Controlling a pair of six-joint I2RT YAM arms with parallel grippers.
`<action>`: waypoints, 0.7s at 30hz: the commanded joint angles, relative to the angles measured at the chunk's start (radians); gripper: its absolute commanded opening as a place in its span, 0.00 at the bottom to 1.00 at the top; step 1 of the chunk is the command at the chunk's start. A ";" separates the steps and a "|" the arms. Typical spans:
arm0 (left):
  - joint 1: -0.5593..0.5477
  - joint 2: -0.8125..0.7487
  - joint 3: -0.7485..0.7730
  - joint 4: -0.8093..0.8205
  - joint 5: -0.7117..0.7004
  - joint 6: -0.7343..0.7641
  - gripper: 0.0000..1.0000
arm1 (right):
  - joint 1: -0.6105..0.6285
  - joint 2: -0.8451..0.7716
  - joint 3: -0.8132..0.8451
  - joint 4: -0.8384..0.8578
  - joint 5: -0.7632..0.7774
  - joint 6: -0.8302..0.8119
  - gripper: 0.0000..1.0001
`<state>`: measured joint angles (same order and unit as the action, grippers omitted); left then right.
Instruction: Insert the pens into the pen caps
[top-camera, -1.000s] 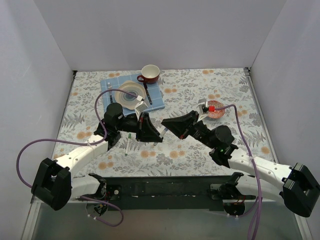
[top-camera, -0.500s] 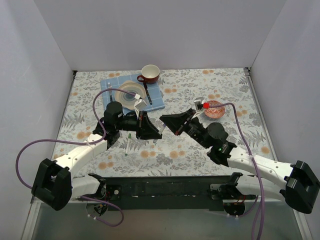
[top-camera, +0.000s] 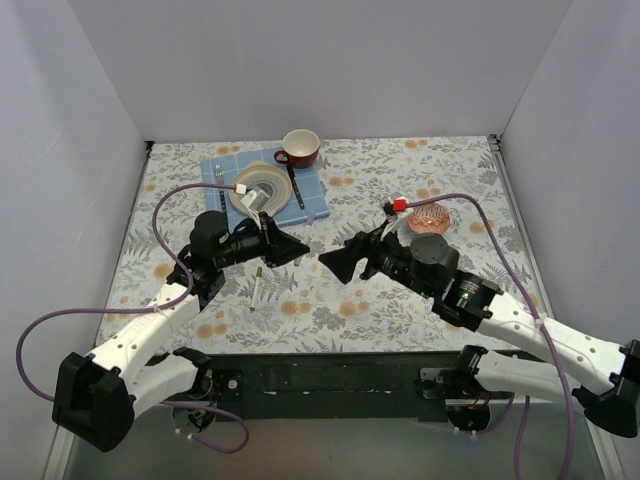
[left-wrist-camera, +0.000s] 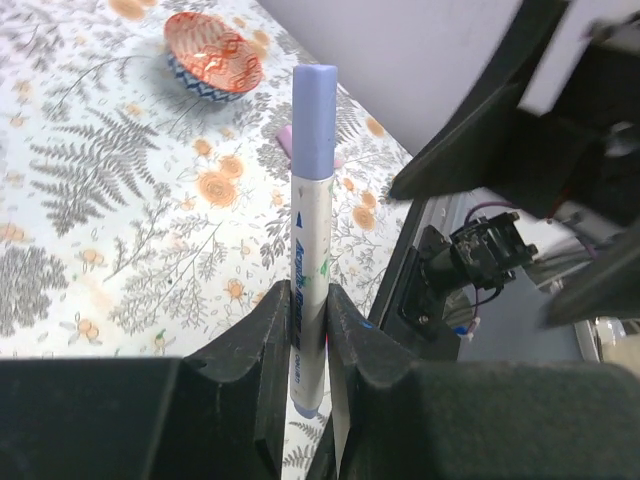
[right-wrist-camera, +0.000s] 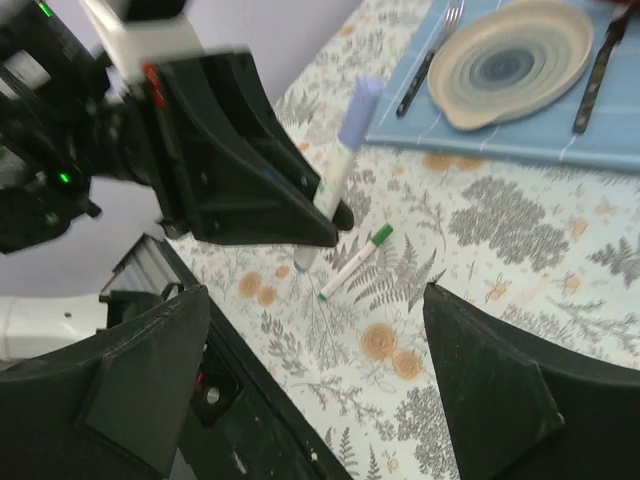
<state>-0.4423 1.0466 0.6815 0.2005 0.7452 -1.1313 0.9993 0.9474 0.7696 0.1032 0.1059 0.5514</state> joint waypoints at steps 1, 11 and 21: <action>-0.006 -0.060 -0.075 -0.154 -0.191 -0.076 0.00 | -0.002 -0.107 0.073 -0.097 0.106 -0.064 0.94; -0.188 0.182 -0.021 -0.450 -0.638 -0.206 0.00 | -0.004 -0.153 -0.035 -0.146 0.127 -0.027 0.94; -0.217 0.294 -0.028 -0.589 -0.897 -0.237 0.00 | -0.005 -0.139 -0.046 -0.195 0.124 -0.031 0.94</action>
<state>-0.6518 1.3254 0.6315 -0.3355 -0.0109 -1.3472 0.9962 0.8177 0.7254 -0.0982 0.2108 0.5205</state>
